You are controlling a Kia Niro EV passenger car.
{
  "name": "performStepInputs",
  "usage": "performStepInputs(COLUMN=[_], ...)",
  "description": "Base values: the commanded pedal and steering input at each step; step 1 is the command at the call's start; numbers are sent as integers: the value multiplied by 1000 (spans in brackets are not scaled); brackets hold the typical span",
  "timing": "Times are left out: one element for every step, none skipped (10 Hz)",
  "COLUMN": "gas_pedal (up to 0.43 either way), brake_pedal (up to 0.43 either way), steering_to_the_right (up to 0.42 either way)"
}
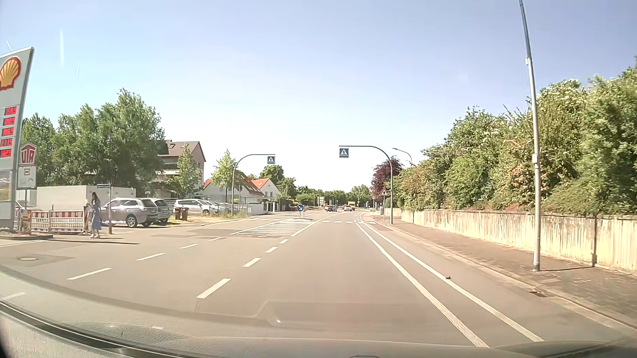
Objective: Follow the waypoints while adhering to traffic rules and regulations
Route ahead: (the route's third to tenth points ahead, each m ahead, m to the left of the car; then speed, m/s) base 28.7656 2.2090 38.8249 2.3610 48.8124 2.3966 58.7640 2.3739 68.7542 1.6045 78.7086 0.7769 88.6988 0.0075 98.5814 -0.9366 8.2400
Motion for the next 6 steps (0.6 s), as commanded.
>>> performStepInputs(gas_pedal=[59,59,59,59,59,59], brake_pedal=[30,30,30,30,30,30], steering_to_the_right=[-5,-7,-7,-7,-7,-6])
